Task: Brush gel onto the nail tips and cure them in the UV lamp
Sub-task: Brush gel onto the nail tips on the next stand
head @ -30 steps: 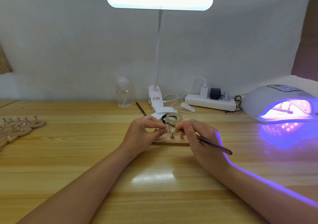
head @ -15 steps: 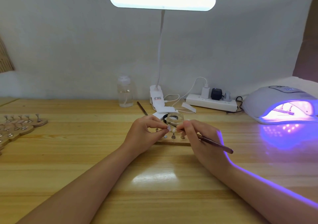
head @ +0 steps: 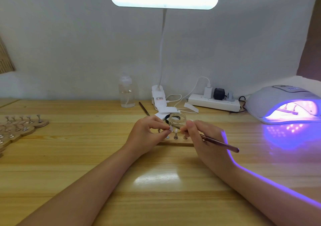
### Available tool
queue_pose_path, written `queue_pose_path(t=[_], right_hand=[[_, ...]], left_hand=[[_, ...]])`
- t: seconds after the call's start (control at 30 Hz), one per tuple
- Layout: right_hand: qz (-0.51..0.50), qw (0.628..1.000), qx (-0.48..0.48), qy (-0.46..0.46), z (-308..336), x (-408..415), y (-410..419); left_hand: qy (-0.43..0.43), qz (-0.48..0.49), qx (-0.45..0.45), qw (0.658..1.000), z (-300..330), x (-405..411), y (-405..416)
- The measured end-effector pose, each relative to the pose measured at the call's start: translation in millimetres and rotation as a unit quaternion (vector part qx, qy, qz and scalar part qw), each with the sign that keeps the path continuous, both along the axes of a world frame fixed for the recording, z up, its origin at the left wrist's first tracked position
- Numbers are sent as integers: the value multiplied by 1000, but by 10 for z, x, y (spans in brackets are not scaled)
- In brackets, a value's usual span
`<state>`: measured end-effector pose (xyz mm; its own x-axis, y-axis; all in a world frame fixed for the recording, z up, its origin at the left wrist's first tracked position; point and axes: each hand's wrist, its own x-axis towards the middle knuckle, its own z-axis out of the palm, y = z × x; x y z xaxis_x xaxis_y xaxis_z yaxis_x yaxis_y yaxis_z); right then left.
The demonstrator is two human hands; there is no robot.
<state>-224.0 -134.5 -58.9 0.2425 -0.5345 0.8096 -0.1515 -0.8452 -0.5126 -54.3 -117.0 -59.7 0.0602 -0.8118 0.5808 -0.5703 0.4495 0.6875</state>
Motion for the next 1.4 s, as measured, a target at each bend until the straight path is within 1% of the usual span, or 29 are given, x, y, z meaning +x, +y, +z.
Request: queue_pose_path(t=[0.03,0.17,0.27,0.3,0.4,0.53,0.67,0.8,0.93,1.07,1.13,1.2,1.3,1.4], right_hand=[[2,1000,-4,4,4,-8,-6],[14,998,55,-23,-29,-4,-4],[2,1000,17,-6,1,-16,3],[4,1000,21,-2,-1,-20,-5],[19,997,68,-28,-25,-9,2],[12,999,30,-12,6,-17,15],[24,997,65,-26,-31,-2,6],[-2,1000,16,7,5,-6,4],[22,995,93,-34,-39,0,17],[7,996,73,-41,-18,-19,4],[6,995,85,-50,7,-25,9],[6,994,97,-55,17,-20,18],[-8,997,73,-31,14,-27,14],[-35,999,-21,27,-9,-15,1]], left_hand=[[-1,1,0,1000,0,1,-1],[-2,-1,-3,1000,5,-10,3],[-5,-2,-2,1000,4,-5,-2],[-6,-3,-1,1000,3,-3,-2],[-4,-6,-5,1000,-1,-5,-3],[-4,-6,-7,1000,-10,5,-16],[0,-14,-10,1000,-10,-2,-11],[-8,-6,-1,1000,-10,5,-12],[-10,-6,0,1000,-5,-2,-4],[19,6,-39,999,-4,2,-6],[34,19,-69,997,-6,8,-5],[29,35,-80,996,-23,19,-18],[21,31,-91,995,-45,28,-50],[10,20,-114,993,-54,27,-67]])
